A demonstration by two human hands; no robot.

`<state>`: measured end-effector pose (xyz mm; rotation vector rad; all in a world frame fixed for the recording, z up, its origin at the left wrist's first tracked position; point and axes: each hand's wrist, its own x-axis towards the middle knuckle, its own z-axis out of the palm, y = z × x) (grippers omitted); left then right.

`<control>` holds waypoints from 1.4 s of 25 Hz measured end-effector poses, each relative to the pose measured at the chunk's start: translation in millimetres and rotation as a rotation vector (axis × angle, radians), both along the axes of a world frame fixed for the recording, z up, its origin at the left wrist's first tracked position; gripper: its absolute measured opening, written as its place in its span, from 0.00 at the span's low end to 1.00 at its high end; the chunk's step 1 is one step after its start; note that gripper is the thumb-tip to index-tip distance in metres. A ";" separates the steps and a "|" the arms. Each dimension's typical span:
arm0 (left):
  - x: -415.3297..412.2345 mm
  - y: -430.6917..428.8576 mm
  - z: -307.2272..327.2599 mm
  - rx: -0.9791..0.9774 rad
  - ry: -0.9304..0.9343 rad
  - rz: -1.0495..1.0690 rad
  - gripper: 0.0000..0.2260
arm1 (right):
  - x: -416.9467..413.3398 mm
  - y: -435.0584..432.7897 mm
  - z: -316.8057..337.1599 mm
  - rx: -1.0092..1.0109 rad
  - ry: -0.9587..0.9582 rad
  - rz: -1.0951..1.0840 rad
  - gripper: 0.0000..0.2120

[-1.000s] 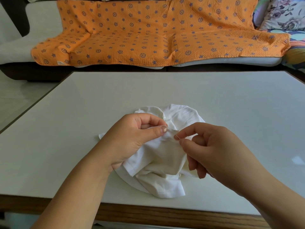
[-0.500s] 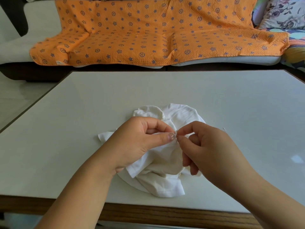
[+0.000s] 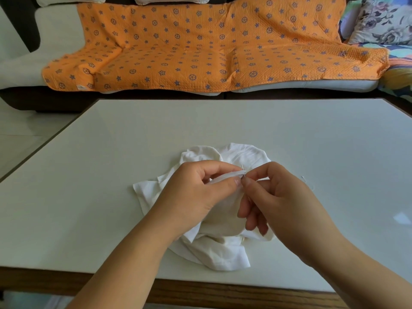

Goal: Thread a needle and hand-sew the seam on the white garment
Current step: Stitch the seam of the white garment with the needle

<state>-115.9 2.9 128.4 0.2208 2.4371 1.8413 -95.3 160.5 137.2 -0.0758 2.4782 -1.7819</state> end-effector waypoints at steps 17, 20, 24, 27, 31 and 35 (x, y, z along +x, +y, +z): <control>-1.3 -0.3 -2.8 -0.218 0.071 -0.066 0.08 | -26.6 18.5 -5.4 0.057 0.069 -0.222 0.06; -2.3 -1.5 -3.1 -0.198 0.031 -0.080 0.06 | -39.4 27.8 -0.8 -0.491 -0.160 -0.176 0.08; -3.3 -3.4 -0.9 -0.080 -0.062 -0.116 0.06 | -53.9 41.8 -1.5 -0.992 -0.333 -0.138 0.11; -2.9 -5.0 -0.2 -0.029 -0.129 -0.148 0.06 | -68.7 50.9 -13.1 -0.743 -0.077 -0.270 0.09; -1.6 -5.4 1.1 0.029 -0.215 -0.172 0.06 | -74.8 60.4 -22.4 0.036 0.228 -0.433 0.06; -2.0 -6.1 2.6 0.046 -0.236 -0.185 0.06 | -79.0 67.3 -29.3 0.291 0.308 -0.415 0.05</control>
